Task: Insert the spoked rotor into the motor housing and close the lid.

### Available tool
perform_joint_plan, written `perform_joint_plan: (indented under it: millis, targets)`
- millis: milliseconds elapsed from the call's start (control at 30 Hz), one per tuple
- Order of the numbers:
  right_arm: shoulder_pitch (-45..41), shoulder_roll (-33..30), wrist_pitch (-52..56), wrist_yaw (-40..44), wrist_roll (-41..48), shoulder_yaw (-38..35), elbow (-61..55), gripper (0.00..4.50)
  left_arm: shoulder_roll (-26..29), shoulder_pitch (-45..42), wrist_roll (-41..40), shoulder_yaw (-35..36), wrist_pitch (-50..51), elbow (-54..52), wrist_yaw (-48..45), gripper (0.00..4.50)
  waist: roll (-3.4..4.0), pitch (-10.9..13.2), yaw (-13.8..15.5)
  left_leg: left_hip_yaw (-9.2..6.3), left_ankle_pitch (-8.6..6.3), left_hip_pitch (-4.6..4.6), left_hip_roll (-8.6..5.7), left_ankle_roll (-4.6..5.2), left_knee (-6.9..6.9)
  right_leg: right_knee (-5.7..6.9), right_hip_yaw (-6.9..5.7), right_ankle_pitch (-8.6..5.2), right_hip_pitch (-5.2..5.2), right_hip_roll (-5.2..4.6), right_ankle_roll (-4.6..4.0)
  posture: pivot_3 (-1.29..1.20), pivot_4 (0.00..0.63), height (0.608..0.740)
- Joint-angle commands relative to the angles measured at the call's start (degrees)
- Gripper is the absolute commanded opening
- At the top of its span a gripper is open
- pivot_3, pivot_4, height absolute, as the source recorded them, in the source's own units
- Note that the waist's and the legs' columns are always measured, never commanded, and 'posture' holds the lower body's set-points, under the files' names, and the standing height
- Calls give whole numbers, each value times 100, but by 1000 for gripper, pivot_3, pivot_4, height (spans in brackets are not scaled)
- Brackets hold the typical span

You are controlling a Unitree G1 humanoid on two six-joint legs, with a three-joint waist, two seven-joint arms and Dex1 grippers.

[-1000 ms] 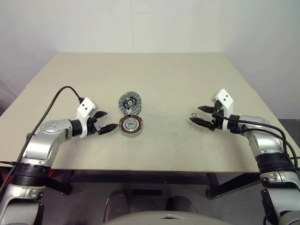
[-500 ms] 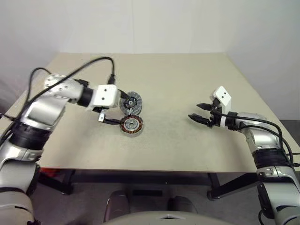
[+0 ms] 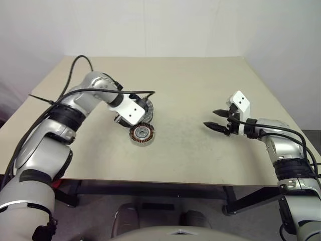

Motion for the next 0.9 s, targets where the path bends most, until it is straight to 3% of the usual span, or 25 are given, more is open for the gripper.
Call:
perform_joint_plan:
  millis: [33,367,900]
  targets:
    - [-223,-150,19,48,69,-101,-189,3778,-3,-278,-49,0,-214,-86,-242,4448,0,0,2,0,0,0,2,0,0,3,0,-1,-2,1,-2,0,0,740]
    - [-358,-91,6,-16,44,-73,-98,3778,284,-137,-212,-34,-270,-772,-969,4448,0,0,82,5,1,3,14,-1,1,20,-3,-8,-8,5,-14,0,0,740]
    - [-461,58,-6,-279,30,-76,-64,3778,417,405,273,-229,-406,-836,-771,4448,1,0,71,7,3,5,17,-5,1,28,-3,-9,-11,6,-15,0,0,740]
